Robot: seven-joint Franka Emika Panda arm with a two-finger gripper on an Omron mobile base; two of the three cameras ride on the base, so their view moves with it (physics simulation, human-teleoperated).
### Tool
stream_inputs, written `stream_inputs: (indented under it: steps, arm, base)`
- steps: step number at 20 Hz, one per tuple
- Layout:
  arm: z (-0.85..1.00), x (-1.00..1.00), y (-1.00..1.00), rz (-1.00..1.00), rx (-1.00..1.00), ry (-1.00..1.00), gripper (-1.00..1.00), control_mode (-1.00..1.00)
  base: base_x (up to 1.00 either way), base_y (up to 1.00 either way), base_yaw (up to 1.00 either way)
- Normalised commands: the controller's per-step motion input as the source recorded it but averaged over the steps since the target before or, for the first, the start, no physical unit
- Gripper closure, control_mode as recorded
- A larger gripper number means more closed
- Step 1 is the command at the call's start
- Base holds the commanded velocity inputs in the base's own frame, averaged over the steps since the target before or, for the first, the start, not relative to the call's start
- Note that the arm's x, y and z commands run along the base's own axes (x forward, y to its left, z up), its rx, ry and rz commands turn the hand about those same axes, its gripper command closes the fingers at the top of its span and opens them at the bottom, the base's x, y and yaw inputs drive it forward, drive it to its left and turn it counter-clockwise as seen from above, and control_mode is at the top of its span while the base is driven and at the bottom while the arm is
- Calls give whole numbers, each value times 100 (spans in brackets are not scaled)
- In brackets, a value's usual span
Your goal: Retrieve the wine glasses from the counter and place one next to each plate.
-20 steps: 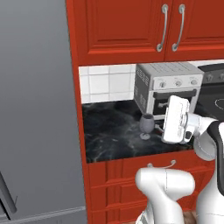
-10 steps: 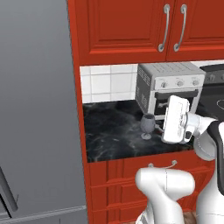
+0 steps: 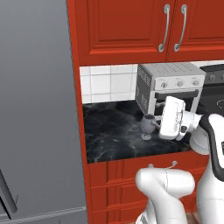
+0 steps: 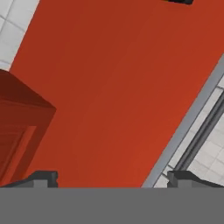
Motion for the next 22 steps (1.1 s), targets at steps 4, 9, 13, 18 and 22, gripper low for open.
stream_inputs:
  steps: [4, 9, 13, 18, 22]
  arm:
    - [-7, 11, -57, 0, 0, 24, -100, -100]
    - [-3, 0, -45, 0, 0, 19, -100, -100]
    - [-5, 0, -34, 0, 0, 21, -100, -100]
    - [-7, -2, -30, 0, 0, 20, -100, -100]
    - [-9, 0, -24, 0, 0, 29, -100, -100]
  base:
    - [0, 0, 0]
    - [0, 0, 0]
    - [0, 0, 0]
    - [0, 0, 0]
    - [0, 0, 0]
